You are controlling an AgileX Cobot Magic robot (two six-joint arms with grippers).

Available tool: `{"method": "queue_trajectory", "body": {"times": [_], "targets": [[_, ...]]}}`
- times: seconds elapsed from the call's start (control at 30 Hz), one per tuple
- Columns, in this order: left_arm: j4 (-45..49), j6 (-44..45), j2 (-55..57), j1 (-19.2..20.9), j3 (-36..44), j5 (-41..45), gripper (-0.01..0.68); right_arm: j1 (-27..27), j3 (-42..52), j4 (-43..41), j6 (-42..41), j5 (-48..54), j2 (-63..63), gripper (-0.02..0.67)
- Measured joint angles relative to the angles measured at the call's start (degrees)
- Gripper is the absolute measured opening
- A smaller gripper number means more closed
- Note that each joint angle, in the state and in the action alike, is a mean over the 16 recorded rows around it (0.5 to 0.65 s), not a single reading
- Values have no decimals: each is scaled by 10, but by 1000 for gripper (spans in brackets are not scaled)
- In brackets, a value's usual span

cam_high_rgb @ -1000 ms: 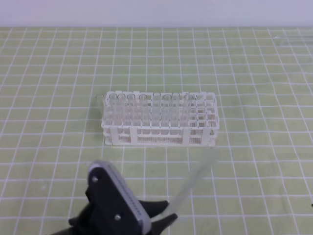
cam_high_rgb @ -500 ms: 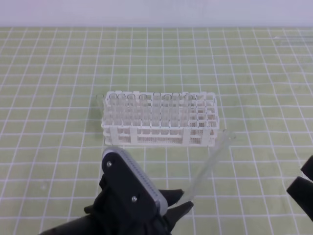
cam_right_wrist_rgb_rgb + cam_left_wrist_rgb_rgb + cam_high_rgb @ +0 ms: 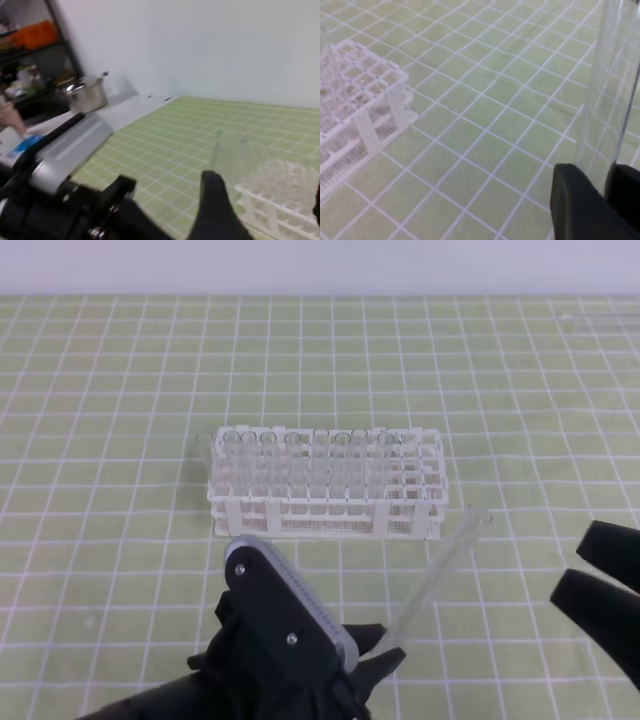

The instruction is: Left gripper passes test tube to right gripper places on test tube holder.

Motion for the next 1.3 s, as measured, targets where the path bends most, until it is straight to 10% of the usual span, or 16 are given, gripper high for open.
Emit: {"method": "queue_trajectory", "body": {"times": [1.3], "targets": [[0,0,0,0,-7,17,35,72,-110,0,-126,99,239,385]]}}
